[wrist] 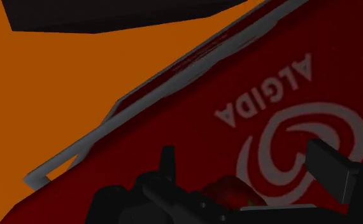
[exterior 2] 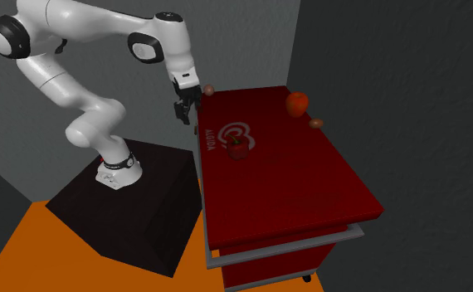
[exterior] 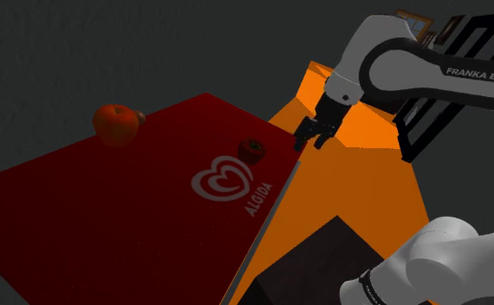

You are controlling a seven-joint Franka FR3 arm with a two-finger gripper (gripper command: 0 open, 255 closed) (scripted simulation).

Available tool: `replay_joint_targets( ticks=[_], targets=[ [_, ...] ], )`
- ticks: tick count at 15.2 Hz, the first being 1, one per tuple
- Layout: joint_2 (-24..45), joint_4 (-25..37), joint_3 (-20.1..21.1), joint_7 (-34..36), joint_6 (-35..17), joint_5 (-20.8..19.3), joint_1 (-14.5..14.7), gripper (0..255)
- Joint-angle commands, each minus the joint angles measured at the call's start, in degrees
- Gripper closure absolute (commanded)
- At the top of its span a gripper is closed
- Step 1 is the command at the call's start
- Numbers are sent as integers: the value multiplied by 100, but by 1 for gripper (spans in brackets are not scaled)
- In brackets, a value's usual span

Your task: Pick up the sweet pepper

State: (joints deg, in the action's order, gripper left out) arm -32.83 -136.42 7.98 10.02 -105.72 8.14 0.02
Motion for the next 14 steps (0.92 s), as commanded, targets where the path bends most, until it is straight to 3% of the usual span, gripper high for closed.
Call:
replay_joint_targets(
  ticks=[1, 10, 14],
  targets=[
    [444, 139, 127, 228, -391, -17, -61, 0],
    [2336, 1207, 651, 1487, -1519, -461, -274, 0],
    [2434, 991, 659, 1500, -1830, -479, -265, 0]
  ],
)
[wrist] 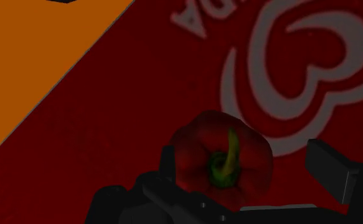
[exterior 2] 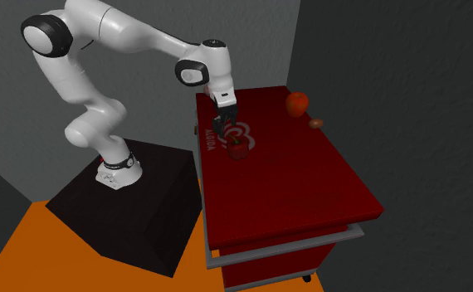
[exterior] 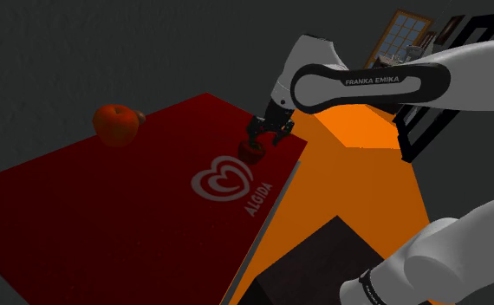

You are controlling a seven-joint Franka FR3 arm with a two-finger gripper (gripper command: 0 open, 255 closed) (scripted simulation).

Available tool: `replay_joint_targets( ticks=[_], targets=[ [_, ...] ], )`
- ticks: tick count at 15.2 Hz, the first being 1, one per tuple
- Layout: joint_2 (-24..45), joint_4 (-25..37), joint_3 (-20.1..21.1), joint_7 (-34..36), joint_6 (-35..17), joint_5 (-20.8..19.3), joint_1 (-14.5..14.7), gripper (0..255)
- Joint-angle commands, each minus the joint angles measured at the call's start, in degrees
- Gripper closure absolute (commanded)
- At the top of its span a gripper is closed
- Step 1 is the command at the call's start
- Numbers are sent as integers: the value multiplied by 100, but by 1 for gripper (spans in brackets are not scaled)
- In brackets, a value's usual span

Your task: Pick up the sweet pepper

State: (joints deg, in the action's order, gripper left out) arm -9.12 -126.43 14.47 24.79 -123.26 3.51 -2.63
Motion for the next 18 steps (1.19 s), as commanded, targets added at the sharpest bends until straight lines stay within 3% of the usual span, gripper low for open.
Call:
replay_joint_targets(
  ticks=[1, 6, 7, 18],
  targets=[
    [90, -59, 14, 26, -154, -21, 0, 0],
    [168, -185, 24, 37, -355, -37, 1, 0],
    [173, -179, 23, 36, -355, -39, 0, 255],
    [105, -89, 16, 28, -199, -24, 1, 255]
  ],
)
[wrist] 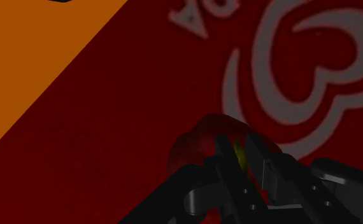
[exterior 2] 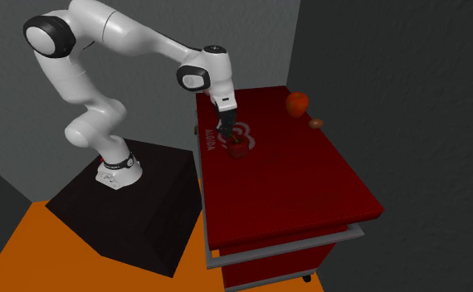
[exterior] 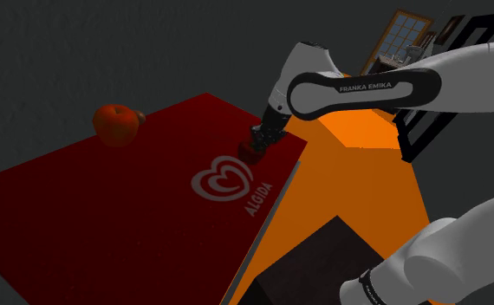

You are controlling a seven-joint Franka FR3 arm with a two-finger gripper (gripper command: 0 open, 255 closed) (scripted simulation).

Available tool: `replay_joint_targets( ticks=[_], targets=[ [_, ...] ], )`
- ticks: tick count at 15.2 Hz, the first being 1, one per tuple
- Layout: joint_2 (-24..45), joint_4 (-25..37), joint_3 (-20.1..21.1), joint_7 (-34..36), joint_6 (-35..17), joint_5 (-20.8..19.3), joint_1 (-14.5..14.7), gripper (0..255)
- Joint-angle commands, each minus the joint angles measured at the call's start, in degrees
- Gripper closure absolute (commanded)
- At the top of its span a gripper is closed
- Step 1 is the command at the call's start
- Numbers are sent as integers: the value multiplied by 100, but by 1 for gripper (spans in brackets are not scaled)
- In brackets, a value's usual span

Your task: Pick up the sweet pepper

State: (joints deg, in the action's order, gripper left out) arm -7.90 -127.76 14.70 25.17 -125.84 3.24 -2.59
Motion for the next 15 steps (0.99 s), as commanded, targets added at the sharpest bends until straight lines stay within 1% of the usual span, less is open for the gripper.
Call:
replay_joint_targets(
  ticks=[1, 13, 15],
  targets=[
    [-44, 95, -10, -14, 137, 8, -4, 255],
    [-283, 790, -53, -38, 1066, 43, -14, 255],
    [-285, 800, -53, -38, 1078, 43, -15, 255]
  ],
)
